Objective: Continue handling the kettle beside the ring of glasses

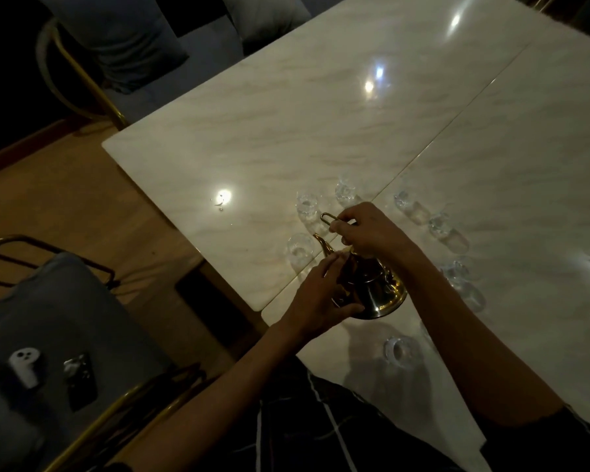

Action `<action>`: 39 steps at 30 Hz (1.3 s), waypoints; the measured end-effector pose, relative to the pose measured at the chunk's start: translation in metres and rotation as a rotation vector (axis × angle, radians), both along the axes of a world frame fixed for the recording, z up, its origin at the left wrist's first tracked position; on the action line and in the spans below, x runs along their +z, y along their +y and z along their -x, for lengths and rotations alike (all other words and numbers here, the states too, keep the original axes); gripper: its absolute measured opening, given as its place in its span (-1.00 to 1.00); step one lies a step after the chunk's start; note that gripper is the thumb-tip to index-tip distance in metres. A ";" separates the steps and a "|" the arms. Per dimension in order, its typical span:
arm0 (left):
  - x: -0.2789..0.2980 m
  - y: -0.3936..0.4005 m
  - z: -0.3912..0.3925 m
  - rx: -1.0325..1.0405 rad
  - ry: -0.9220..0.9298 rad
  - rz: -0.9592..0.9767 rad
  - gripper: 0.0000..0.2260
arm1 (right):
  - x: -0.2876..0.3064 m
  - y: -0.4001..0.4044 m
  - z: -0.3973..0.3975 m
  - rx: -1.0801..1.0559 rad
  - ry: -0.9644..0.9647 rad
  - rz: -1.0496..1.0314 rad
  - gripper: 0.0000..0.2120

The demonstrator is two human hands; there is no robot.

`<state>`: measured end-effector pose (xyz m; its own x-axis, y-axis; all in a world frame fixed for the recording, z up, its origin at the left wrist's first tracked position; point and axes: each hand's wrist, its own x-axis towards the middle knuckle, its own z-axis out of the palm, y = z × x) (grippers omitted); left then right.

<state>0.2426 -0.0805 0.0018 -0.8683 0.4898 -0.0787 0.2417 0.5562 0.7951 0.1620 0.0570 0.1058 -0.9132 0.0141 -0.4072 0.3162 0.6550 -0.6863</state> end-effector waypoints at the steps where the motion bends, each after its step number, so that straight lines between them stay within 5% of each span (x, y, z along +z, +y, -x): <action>1: 0.001 0.000 -0.001 0.003 -0.004 -0.003 -0.12 | 0.001 -0.002 0.000 0.002 -0.003 -0.005 -0.79; 39: 0.023 -0.008 -0.002 -0.033 -0.022 -0.108 -0.11 | 0.048 -0.022 0.004 0.015 -0.030 -0.164 -0.78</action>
<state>0.2444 -0.0885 0.0247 -0.8501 0.5248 -0.0432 0.2401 0.4594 0.8552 0.1578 0.0353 0.1543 -0.9015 0.0688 -0.4274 0.3239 0.7622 -0.5605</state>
